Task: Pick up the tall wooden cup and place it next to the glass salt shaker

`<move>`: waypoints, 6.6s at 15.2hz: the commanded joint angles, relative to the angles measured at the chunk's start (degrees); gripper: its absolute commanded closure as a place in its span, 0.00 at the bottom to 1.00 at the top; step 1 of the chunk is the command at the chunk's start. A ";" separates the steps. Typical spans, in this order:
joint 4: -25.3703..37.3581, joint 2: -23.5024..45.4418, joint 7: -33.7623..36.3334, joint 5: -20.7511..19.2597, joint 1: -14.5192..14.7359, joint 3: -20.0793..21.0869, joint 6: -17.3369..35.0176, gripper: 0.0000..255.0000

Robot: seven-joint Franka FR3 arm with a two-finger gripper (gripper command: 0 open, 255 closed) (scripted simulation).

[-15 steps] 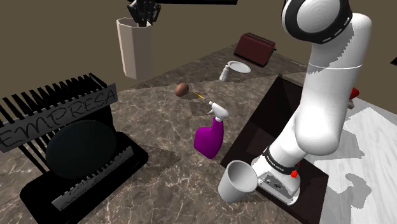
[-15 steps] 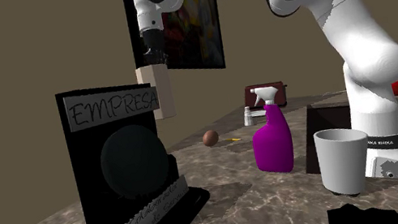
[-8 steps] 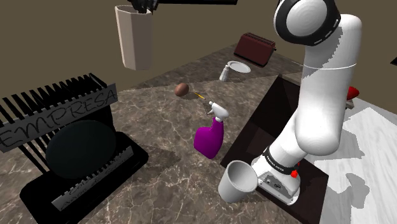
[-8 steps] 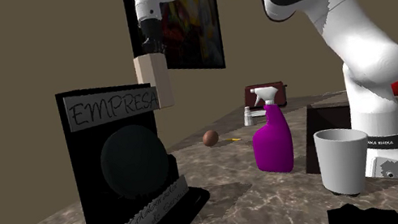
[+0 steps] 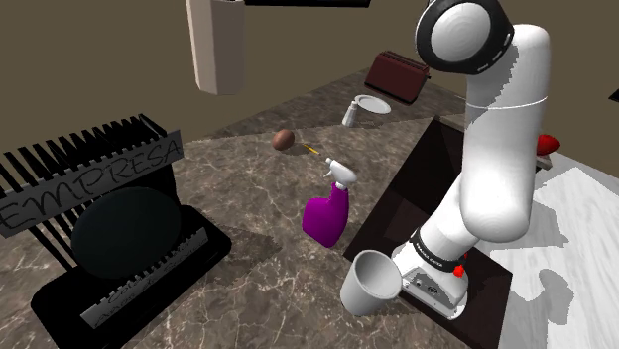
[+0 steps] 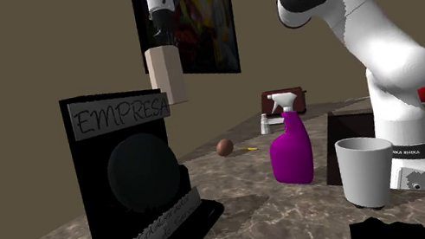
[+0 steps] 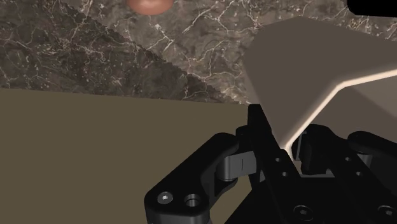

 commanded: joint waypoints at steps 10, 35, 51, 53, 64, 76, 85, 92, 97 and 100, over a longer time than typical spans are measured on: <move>-30.35 -20.43 -12.71 3.45 -11.21 -3.71 10.31 1.00; -39.18 -27.29 -46.68 4.08 -28.97 -20.07 12.72 1.00; -19.22 -11.23 -67.87 9.64 -43.08 -28.80 8.29 1.00; -22.27 -12.22 -67.73 9.28 -42.68 -28.74 10.38 1.00; -35.52 -15.52 -67.21 8.13 -41.35 -28.53 20.47 1.00; -45.90 -16.34 -67.05 7.89 -40.81 -28.34 30.06 1.00; -51.86 -15.59 -67.22 8.23 -40.72 -28.18 36.73 1.00; -55.62 -14.30 -67.52 8.77 -40.77 -28.01 41.70 1.00; -57.66 -13.20 -67.78 9.23 -40.86 -27.86 44.77 1.00; -57.65 -13.19 -67.78 9.23 -40.86 -27.86 44.77 1.00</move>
